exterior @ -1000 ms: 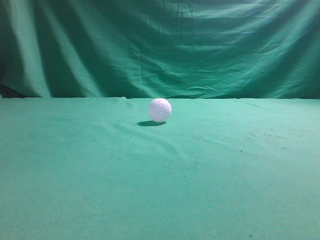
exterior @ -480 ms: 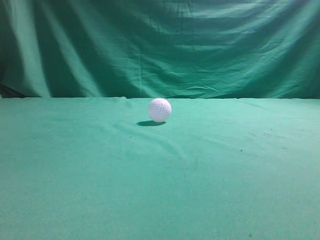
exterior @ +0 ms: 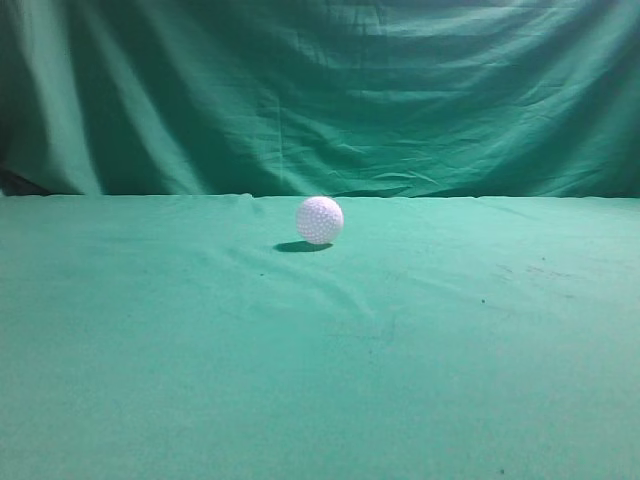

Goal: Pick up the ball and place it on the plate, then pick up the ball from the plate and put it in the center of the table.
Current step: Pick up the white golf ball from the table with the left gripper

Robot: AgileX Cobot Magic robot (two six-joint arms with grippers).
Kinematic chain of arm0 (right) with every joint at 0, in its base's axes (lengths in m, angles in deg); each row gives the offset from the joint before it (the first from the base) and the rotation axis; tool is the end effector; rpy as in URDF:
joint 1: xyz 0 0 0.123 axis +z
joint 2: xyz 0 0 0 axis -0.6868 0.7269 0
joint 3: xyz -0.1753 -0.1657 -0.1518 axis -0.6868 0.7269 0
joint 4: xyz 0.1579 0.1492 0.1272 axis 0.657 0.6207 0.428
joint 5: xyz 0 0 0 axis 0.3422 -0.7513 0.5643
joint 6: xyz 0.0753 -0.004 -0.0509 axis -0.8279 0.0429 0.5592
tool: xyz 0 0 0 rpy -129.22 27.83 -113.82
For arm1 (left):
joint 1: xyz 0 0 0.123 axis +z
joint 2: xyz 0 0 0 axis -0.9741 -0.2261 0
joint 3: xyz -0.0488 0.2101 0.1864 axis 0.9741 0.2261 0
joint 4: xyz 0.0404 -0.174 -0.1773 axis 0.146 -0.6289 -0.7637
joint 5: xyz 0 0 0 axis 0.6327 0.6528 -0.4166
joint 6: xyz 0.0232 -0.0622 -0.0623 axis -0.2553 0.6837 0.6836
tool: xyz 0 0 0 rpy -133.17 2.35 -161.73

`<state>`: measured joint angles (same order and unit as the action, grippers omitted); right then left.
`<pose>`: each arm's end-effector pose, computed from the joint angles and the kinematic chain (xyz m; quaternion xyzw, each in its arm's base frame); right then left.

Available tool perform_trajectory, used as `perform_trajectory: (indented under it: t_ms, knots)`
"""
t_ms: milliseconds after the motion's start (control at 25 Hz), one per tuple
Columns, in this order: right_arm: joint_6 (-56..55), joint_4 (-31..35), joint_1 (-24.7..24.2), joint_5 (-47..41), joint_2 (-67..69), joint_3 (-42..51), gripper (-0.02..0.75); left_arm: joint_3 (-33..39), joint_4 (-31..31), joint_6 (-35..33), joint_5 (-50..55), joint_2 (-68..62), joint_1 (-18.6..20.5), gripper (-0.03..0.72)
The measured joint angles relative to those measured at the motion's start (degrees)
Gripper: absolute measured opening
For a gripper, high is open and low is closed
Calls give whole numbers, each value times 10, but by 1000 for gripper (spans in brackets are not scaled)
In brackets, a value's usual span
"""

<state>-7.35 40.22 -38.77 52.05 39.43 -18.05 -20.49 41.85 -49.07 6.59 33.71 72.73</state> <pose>0.0523 0.0051 0.1702 -0.0637 0.8057 0.0072 0.5889 0.0558 -0.0042 0.2093 0.0176 0.6676 -0.0356 0.7435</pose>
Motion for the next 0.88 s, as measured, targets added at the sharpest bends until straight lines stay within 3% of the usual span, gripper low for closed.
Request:
perform_trajectory:
  t_ms: [160, 320, 440, 560, 680, 880]
  knots:
    - [0, 0, 0, 0, 0, 0, 0, 0, -8, 6, -73, 0, 0, 0]
    - [0, 0, 0, 0, 0, 0, 0, -10, 1, 83, -61, 0, 0, 0]
    - [0, 0, 0, 0, 0, 0, 0, -78, 77, 145, 27, -2, 0, 0]
    - [0, 0, 0, 0, 0, 0, 0, -154, 102, 157, 152, -49, 0, 0]
    - [0, 0, 0, 0, 0, 0, 0, -201, 65, 159, 234, -117, 0, 0]
    - [0, 0, 0, 0, 0, 0, 0, -211, -51, 140, 219, -194, 0, 0]
